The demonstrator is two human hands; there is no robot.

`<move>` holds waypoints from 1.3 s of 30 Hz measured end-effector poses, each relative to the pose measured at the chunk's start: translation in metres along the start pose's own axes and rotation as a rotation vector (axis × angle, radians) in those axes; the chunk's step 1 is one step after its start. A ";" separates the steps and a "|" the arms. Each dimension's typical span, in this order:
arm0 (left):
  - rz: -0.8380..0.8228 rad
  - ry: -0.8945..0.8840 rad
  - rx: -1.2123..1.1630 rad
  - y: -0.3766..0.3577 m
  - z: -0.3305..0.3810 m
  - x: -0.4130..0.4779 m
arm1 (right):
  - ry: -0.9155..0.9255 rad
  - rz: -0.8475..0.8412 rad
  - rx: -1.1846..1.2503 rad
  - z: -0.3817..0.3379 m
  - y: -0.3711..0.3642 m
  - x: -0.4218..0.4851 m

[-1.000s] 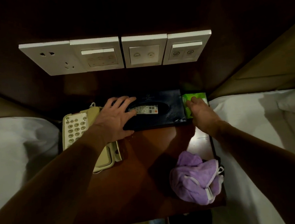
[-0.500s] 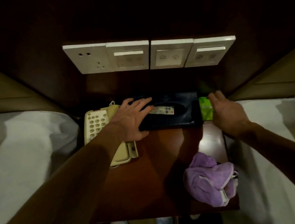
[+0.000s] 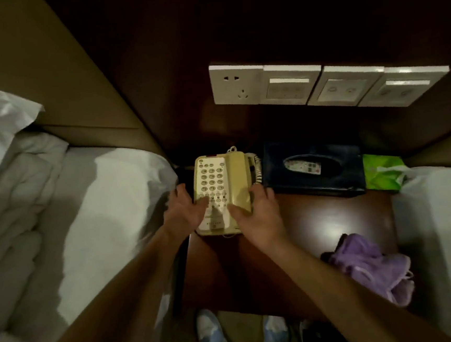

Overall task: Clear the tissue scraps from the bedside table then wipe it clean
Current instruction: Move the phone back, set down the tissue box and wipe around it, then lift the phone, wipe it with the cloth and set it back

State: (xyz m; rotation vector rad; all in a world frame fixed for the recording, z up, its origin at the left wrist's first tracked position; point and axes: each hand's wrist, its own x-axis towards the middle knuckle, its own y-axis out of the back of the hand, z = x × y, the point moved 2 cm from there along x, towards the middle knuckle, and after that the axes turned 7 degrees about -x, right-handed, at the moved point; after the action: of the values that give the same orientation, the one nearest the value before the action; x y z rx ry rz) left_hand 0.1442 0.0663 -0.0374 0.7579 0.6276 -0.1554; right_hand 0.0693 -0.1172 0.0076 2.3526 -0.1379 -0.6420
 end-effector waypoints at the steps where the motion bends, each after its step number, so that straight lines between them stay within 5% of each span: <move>1: -0.024 0.019 -0.071 -0.002 -0.004 0.000 | -0.027 0.008 -0.009 -0.006 -0.011 0.001; 8: -0.114 0.018 -0.230 -0.019 -0.006 0.005 | -0.164 0.165 -0.037 -0.018 -0.044 0.014; 32: -0.224 -0.021 -0.162 0.001 -0.014 0.012 | -0.270 0.161 -0.106 -0.013 -0.055 0.008; 39: -0.186 0.069 -0.382 0.007 -0.011 0.013 | -0.203 0.108 -0.035 -0.003 -0.049 0.008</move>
State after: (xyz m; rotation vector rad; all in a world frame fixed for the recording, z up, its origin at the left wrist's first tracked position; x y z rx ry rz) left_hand 0.1522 0.0801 -0.0465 0.3371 0.7669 -0.1742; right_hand 0.0737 -0.0806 -0.0252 2.2258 -0.3388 -0.8214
